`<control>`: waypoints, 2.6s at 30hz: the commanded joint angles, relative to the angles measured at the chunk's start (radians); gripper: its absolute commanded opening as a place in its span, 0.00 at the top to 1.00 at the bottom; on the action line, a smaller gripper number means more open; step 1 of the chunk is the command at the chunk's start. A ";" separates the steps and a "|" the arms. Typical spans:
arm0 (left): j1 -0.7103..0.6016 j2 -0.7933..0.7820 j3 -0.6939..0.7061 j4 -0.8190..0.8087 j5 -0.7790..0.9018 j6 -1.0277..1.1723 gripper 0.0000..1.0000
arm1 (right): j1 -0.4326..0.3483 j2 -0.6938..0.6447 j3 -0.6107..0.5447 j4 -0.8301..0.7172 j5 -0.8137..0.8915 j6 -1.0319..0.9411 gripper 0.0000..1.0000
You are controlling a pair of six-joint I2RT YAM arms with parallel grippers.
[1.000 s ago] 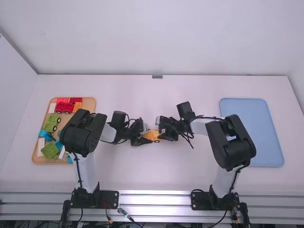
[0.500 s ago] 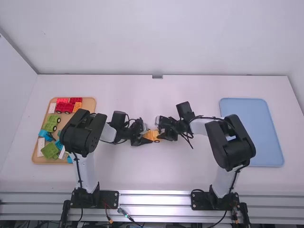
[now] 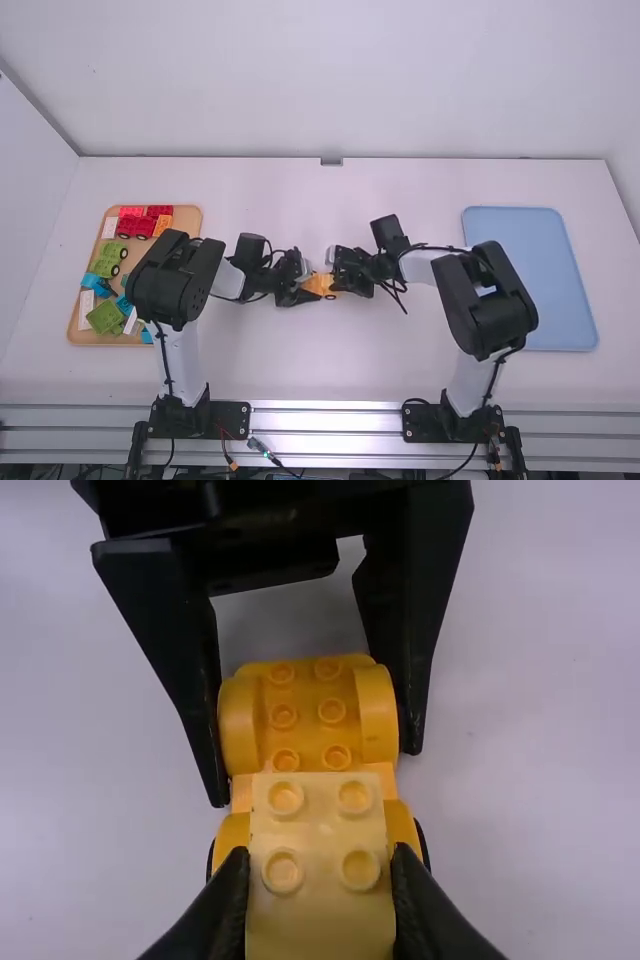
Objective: Assemble lego blocks to make yellow taxi
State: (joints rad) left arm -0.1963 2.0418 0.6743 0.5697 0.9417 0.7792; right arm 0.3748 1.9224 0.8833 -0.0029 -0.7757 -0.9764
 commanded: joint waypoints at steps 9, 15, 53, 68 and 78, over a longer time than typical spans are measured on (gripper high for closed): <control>-0.001 0.020 -0.011 -0.019 -0.042 -0.006 0.48 | -0.001 0.019 0.004 -0.002 0.013 0.000 0.47; -0.001 0.020 -0.011 -0.019 -0.042 -0.006 0.48 | -0.003 0.019 0.004 0.025 -0.037 0.006 0.42; -0.001 0.020 -0.011 -0.022 -0.042 -0.005 0.48 | 0.012 0.019 0.023 -0.005 -0.038 0.011 1.00; 0.000 0.020 -0.011 -0.019 -0.042 -0.006 0.48 | 0.012 0.080 0.020 -0.005 -0.038 0.034 1.00; -0.001 0.020 -0.011 -0.019 -0.042 -0.006 0.48 | 0.026 0.100 0.017 -0.023 0.013 0.037 1.00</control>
State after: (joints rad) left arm -0.1967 2.0418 0.6743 0.5674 0.9421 0.7815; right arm 0.3843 1.9697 0.9173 0.0048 -0.8833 -0.9474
